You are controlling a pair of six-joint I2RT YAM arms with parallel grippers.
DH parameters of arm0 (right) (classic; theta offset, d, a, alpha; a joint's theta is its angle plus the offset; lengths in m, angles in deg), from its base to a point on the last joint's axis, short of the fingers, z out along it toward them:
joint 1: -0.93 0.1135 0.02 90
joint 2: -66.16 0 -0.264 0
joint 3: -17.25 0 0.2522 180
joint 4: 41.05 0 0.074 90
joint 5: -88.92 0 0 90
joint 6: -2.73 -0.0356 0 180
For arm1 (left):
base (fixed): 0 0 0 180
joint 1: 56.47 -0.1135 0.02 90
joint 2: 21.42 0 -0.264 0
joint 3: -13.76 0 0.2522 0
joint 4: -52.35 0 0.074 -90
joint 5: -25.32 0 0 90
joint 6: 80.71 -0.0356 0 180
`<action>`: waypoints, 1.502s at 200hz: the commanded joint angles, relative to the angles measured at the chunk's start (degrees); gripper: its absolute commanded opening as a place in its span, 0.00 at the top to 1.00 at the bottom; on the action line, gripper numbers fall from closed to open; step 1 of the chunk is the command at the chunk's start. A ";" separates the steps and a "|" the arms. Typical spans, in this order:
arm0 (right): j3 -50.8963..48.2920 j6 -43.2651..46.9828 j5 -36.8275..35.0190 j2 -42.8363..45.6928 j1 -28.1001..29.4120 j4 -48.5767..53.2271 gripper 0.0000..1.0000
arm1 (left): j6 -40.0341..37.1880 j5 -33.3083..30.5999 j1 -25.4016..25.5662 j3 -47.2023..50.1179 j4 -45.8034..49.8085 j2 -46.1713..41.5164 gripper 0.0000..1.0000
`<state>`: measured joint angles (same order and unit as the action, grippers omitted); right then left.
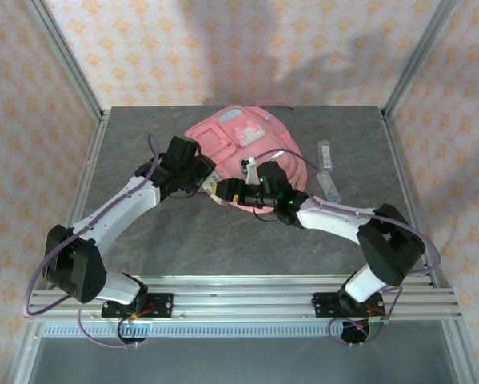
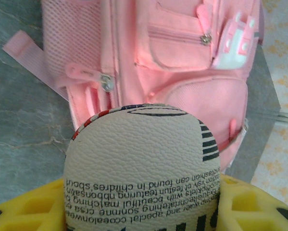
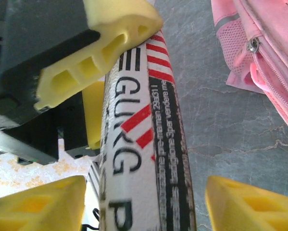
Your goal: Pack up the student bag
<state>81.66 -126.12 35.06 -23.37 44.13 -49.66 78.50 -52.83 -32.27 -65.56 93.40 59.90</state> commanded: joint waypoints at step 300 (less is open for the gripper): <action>-15.95 2.44 -2.00 36.86 -35.60 22.11 0.68 | -63.85 -35.71 21.17 -37.69 7.66 39.90 0.22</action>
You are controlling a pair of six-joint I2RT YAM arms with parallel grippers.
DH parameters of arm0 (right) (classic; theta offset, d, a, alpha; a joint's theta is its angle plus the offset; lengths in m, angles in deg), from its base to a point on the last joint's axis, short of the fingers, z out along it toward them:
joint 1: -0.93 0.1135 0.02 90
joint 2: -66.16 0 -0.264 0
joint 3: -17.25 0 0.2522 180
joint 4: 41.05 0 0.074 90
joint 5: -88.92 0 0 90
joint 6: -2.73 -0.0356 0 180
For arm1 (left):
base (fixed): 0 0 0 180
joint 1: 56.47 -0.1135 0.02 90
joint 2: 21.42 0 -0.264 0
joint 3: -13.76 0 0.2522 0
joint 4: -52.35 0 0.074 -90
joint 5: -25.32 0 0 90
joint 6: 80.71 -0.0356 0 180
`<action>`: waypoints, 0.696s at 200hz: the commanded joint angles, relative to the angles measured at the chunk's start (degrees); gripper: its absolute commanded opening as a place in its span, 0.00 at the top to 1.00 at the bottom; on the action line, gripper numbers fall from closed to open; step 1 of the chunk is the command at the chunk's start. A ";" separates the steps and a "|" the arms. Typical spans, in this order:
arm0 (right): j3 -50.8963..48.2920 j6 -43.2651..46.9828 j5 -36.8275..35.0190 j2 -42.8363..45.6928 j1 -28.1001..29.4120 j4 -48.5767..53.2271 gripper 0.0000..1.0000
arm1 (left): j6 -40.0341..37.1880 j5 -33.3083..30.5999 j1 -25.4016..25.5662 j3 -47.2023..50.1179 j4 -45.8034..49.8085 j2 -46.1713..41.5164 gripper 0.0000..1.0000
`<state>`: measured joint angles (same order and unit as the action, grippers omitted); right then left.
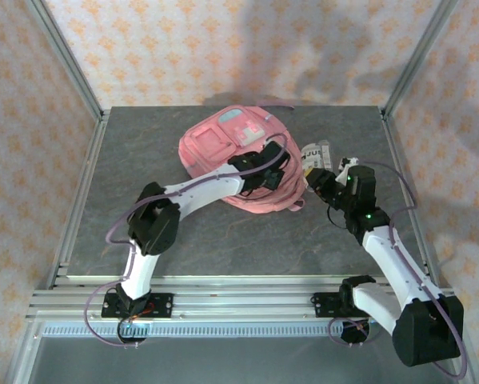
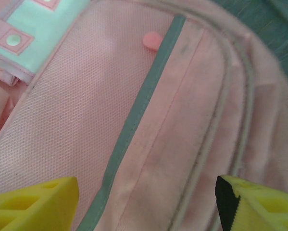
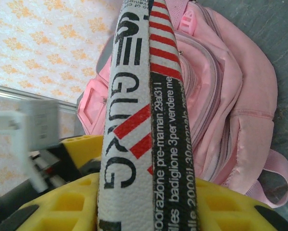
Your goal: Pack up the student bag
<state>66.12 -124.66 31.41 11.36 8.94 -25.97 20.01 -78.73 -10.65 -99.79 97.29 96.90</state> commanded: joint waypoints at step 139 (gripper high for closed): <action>-1.18 -0.14 3.08 1.57 -0.54 -3.91 0.68 | -7.08 -8.29 0.99 1.09 -2.87 2.11 0.20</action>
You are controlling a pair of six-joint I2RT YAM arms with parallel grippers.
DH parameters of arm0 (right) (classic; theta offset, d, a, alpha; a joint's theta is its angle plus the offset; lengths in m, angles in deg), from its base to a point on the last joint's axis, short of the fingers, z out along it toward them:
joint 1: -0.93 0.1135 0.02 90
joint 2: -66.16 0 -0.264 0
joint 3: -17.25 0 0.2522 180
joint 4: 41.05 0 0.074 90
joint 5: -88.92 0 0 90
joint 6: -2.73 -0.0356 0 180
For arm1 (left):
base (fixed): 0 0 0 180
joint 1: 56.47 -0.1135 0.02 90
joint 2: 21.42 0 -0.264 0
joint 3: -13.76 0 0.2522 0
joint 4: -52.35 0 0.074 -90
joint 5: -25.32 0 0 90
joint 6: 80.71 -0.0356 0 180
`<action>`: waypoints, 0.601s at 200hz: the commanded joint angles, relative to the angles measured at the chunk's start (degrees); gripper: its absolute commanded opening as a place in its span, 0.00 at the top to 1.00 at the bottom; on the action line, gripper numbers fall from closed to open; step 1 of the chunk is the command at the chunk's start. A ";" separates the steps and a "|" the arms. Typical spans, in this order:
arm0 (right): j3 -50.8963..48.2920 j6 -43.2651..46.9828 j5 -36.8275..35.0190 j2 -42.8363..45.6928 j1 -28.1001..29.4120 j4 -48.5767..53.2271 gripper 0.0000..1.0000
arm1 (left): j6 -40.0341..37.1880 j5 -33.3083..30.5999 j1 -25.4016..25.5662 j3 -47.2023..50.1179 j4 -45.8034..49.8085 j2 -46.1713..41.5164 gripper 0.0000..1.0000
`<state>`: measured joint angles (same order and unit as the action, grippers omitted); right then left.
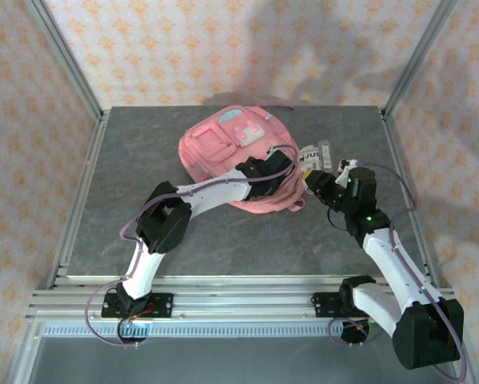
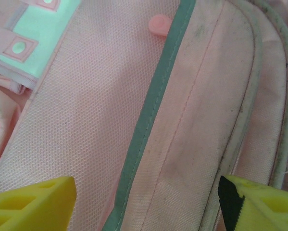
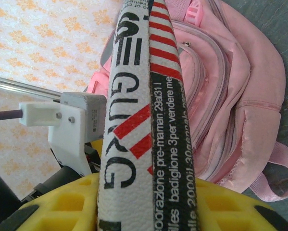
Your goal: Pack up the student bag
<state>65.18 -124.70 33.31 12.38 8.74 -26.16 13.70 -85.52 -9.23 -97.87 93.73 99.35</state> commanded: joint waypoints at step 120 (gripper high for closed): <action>-0.42 0.08 1.63 1.05 -0.34 -3.76 0.68 | -1.60 -8.03 -0.42 1.16 -1.51 3.07 0.30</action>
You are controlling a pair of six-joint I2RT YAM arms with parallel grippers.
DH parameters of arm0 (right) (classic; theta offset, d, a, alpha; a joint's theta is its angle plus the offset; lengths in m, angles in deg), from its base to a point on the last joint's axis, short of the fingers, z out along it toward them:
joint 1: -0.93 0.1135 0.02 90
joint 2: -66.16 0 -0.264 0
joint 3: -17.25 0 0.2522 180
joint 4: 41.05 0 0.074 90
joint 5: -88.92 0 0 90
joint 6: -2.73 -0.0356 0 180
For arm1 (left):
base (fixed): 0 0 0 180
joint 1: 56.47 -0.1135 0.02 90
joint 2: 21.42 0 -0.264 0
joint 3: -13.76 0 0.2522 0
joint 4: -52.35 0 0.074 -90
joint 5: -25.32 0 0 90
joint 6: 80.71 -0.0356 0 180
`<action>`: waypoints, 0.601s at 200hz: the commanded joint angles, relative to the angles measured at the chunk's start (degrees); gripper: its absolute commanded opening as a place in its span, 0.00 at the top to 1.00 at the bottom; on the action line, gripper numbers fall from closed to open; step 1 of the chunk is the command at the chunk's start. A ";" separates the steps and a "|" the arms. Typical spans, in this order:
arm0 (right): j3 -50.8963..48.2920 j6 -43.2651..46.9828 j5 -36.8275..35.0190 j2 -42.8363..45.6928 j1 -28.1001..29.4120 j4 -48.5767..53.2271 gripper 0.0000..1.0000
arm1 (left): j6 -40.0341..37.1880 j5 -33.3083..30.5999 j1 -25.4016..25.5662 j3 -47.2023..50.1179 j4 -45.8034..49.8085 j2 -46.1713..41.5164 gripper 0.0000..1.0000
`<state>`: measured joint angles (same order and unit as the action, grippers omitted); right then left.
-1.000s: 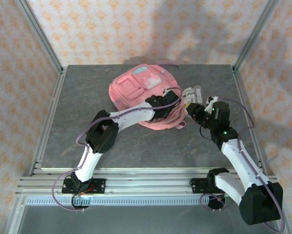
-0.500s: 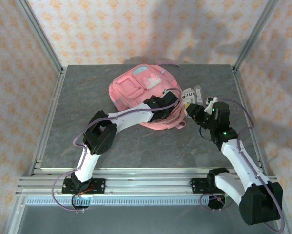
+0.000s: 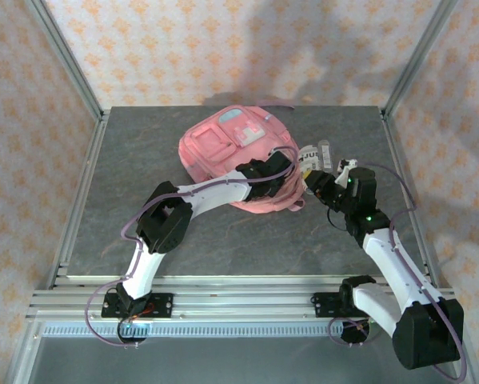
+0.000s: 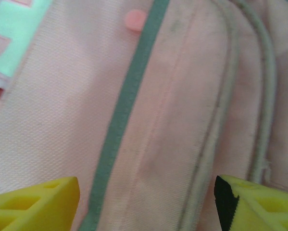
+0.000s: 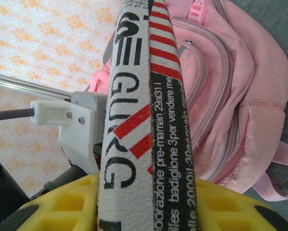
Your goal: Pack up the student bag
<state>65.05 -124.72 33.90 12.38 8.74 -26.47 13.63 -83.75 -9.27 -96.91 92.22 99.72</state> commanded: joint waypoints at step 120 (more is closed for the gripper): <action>-1.65 -0.39 0.39 1.18 -0.37 -3.92 0.67 | -2.67 -5.59 -2.91 -1.73 1.84 -2.05 1.00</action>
<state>63.98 -124.72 33.88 12.71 8.74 -26.88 11.10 -88.21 -9.78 -96.16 89.42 102.67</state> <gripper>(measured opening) 0.358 0.044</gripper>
